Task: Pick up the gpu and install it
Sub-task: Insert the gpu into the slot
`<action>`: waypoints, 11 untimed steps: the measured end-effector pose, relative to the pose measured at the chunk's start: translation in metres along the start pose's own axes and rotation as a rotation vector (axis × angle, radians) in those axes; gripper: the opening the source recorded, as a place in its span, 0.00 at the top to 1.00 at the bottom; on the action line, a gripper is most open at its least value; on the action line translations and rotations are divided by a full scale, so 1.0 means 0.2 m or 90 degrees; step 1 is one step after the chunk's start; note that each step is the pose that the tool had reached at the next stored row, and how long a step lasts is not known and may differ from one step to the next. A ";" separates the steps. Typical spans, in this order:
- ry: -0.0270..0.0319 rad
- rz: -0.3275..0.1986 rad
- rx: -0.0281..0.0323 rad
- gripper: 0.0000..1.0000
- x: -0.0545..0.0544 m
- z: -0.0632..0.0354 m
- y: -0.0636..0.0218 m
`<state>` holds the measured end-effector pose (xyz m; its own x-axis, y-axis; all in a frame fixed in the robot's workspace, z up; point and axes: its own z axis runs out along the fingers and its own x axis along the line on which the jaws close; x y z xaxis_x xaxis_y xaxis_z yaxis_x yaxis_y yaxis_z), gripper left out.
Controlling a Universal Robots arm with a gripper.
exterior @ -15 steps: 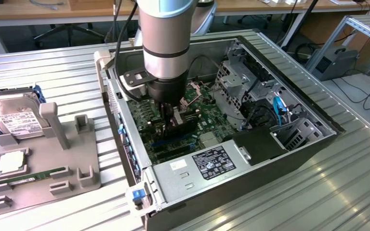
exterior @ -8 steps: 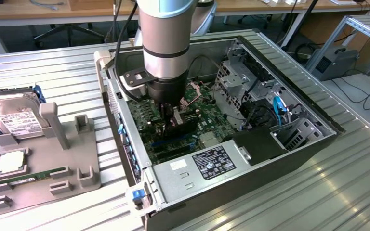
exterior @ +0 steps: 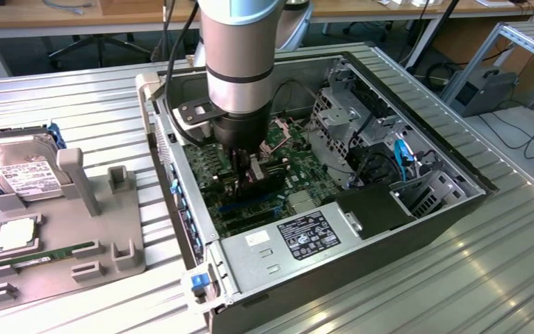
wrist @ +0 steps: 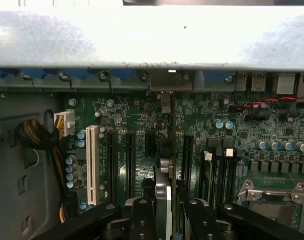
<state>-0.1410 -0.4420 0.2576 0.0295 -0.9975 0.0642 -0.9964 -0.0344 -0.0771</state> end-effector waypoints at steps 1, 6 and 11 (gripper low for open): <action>0.0000 0.000 0.0001 0.73 0.00 -0.002 0.000; 0.0002 0.000 -0.0001 0.73 0.00 -0.005 0.000; 0.0003 0.002 -0.0007 0.73 0.00 0.000 -0.003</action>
<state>-0.1405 -0.4417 0.2576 0.0262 -0.9976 0.0644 -0.9966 -0.0311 -0.0762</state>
